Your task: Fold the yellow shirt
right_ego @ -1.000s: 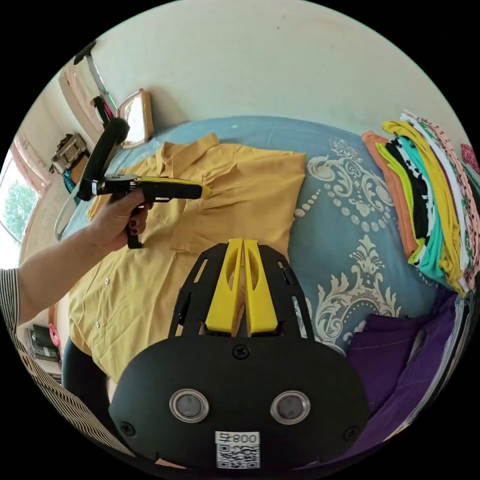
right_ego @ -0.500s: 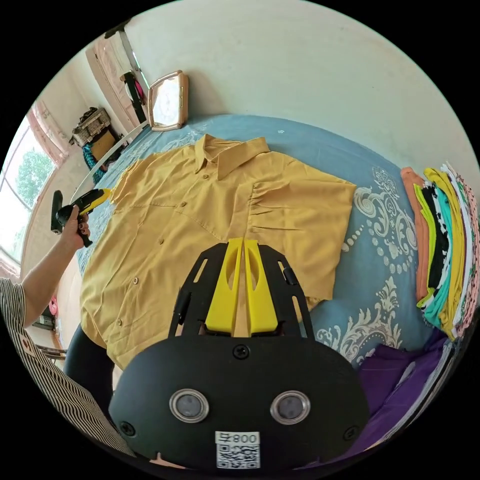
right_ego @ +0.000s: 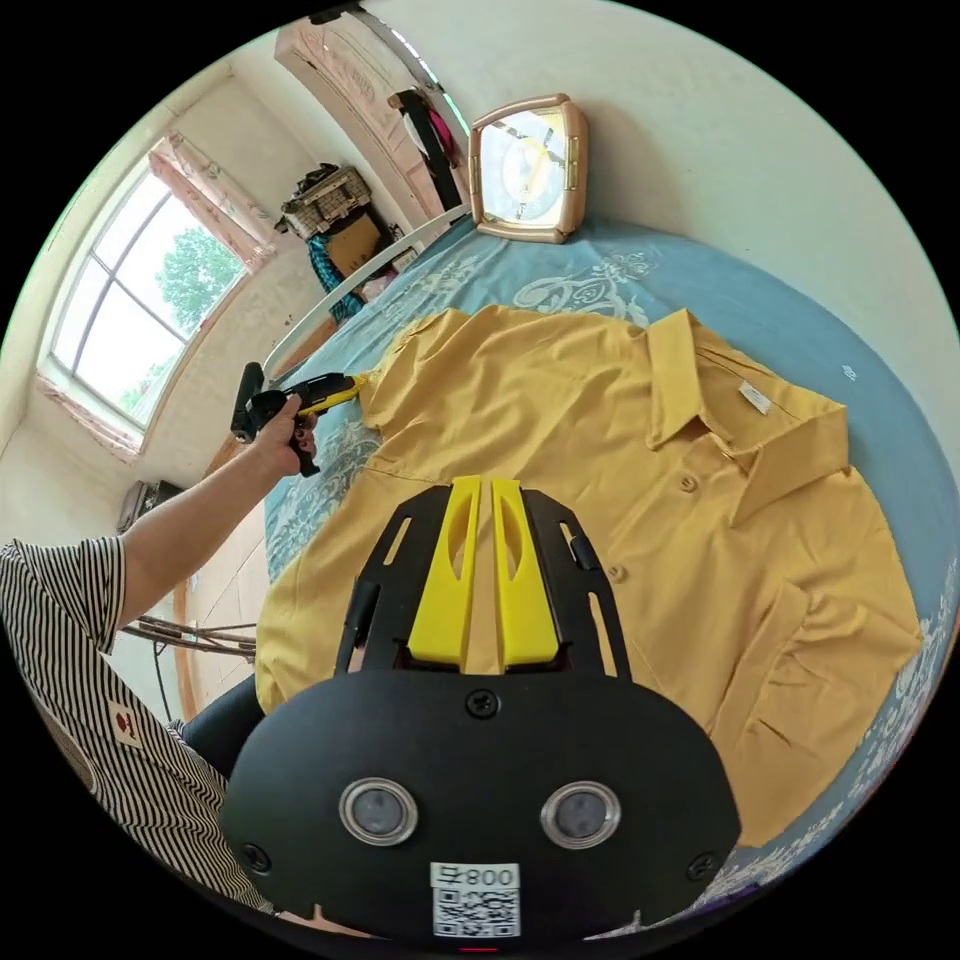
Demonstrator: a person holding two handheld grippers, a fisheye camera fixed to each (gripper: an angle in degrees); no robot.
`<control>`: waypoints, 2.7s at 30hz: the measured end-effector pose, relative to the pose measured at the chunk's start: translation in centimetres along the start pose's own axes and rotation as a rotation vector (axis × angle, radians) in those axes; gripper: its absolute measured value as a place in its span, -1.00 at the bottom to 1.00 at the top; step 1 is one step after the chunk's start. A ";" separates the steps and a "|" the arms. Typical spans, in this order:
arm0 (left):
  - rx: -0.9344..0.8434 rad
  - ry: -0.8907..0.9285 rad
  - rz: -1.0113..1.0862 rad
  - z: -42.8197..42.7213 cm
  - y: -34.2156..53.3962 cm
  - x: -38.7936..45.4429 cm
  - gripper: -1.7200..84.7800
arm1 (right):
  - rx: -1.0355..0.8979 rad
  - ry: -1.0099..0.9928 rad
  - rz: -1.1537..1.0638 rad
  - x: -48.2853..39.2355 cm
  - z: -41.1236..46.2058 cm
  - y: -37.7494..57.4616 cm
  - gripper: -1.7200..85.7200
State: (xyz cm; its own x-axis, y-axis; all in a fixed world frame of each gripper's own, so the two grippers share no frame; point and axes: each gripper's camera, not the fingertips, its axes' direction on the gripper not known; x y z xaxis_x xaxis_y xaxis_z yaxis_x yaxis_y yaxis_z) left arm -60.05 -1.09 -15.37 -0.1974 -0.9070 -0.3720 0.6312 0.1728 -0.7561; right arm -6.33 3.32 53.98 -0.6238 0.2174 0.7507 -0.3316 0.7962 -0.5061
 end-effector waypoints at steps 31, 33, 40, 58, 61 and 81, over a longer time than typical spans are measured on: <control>-0.139 -0.023 0.828 -2.2 22.7 17.3 -0.94 | -0.110 -0.284 0.352 27.1 15.3 -8.1 -0.76; -0.137 -0.024 0.842 -2.3 23.5 17.4 -0.94 | -0.090 -0.308 0.378 28.6 15.3 -7.8 -0.76; -0.128 -0.059 0.917 -2.1 26.7 18.4 -0.94 | -0.076 -0.389 0.435 32.6 16.6 -8.6 -0.76; -0.147 -0.120 0.986 1.1 31.4 17.9 -0.94 | 0.016 -0.500 0.477 38.7 15.4 -6.6 -0.75; -0.143 -0.121 0.995 1.6 32.0 17.8 -0.94 | -0.025 -0.493 0.483 38.8 16.5 -6.4 -0.76; -0.156 -0.115 1.251 5.4 37.1 22.9 -0.94 | 0.035 -0.278 0.282 32.7 12.2 -5.6 -0.96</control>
State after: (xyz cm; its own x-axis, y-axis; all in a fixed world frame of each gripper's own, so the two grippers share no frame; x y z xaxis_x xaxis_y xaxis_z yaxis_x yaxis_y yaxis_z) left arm -37.14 -17.52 -49.05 0.5395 -0.1179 -0.8337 0.2425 0.9700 0.0198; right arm -33.48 -0.91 76.21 -0.8602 0.2598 0.4389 -0.1407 0.7063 -0.6938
